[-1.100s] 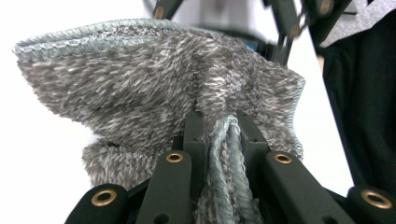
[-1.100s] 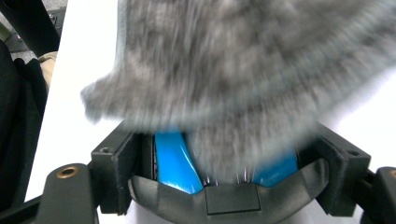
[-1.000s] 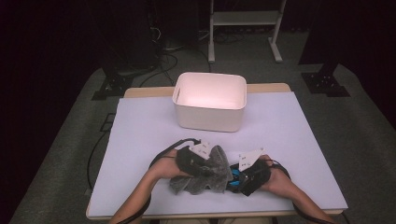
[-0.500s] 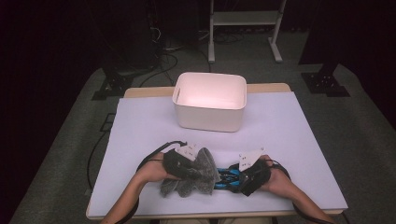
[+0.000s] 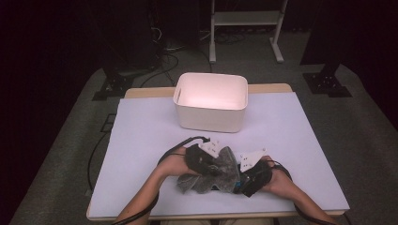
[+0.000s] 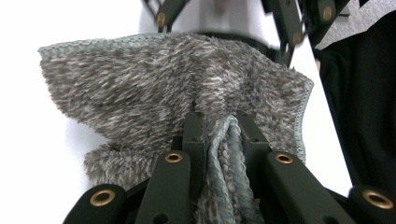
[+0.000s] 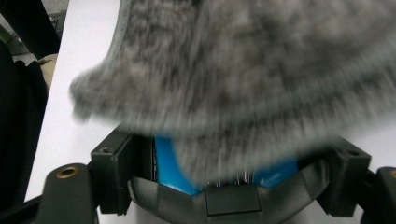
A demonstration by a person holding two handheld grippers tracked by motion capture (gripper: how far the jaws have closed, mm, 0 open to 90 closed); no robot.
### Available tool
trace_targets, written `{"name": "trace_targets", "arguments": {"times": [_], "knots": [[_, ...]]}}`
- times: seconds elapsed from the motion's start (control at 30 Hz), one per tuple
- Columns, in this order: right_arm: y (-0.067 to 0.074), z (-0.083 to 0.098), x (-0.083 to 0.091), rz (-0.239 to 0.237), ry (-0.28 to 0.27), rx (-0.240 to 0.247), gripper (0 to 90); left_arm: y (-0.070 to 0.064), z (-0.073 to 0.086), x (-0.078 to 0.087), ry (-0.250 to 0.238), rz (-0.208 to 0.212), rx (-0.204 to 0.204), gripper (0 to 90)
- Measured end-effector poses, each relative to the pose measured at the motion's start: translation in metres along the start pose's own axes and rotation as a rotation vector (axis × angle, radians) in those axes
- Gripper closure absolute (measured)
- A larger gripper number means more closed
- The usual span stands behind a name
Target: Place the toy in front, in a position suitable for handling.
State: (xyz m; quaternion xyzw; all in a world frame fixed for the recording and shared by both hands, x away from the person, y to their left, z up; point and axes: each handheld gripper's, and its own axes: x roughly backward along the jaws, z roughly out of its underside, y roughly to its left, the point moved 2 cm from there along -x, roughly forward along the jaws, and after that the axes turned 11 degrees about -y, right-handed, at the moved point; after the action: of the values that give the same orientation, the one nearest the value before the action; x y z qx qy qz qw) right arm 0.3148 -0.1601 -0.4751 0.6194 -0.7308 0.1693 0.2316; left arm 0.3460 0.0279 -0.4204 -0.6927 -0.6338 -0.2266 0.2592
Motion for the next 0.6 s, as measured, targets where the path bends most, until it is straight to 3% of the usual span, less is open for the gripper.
{"name": "trace_targets", "arguments": {"times": [0.13,0.27,0.6], "knots": [[0.0,0.0,0.0,0.001,0.002,0.001,21.3,0.0,-0.013,-0.013,0.001,0.025,-0.028,76.9],[0.0,0.0,0.0,0.002,0.002,0.001,21.2,0.001,-0.011,-0.012,-0.002,0.029,-0.025,76.8],[0.0,-0.002,-0.001,0.003,0.014,-0.004,21.1,0.003,0.027,0.022,-0.009,-0.016,0.076,76.9]]}}
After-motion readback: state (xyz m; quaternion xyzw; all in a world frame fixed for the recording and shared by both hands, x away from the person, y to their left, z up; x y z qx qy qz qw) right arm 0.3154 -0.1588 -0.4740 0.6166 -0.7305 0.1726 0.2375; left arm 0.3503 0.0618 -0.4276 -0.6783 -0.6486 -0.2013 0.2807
